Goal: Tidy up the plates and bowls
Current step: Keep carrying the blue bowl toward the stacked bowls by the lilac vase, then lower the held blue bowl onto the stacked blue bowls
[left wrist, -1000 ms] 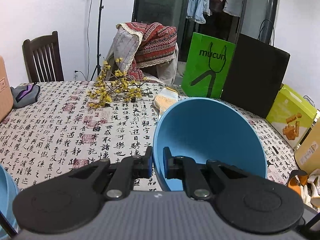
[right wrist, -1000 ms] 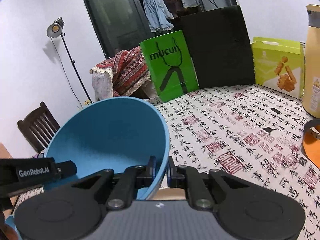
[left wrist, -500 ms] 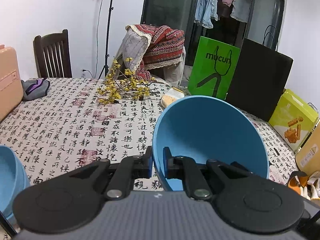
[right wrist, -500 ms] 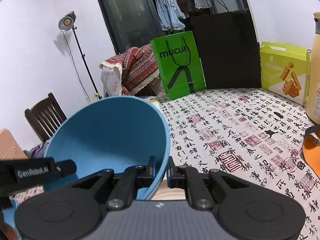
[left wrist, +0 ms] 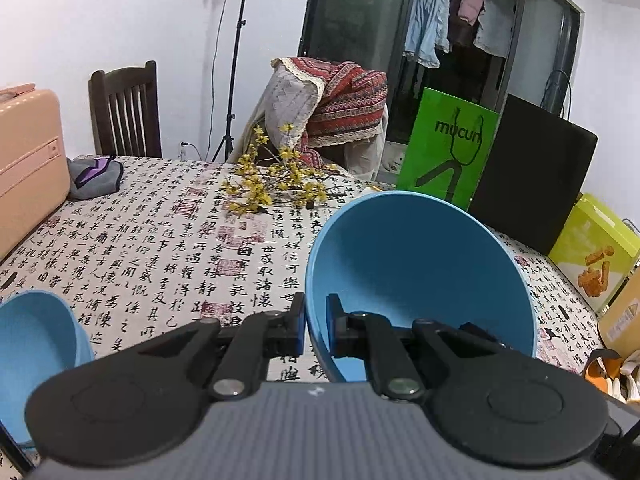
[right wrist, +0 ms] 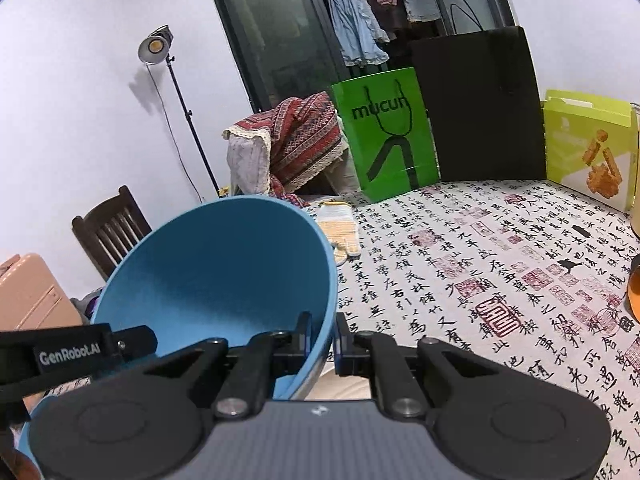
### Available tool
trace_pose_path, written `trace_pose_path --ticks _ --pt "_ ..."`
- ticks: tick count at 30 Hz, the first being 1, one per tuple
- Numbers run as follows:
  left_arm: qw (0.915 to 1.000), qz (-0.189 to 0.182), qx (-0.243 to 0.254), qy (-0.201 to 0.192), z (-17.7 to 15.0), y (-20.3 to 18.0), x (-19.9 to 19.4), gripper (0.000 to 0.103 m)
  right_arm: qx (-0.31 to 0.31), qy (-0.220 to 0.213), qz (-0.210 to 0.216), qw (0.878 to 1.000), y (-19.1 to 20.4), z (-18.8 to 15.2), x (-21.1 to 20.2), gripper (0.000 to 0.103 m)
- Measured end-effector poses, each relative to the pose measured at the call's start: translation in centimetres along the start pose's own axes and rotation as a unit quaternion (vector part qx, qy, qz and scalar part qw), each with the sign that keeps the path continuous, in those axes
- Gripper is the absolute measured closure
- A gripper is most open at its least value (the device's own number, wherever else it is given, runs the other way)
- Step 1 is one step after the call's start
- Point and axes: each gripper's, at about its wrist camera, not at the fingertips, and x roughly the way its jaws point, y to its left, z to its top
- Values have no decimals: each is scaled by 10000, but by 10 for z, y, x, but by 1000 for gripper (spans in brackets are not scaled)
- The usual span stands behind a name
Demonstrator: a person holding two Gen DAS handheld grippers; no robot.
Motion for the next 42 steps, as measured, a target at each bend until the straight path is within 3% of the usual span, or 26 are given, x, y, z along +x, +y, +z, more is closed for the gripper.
trace_pose_path --ticks 42 --pt "9986 226 -469 -72 -9 97 -24 92 -566 163 254 9979 93 -34 -1 93"
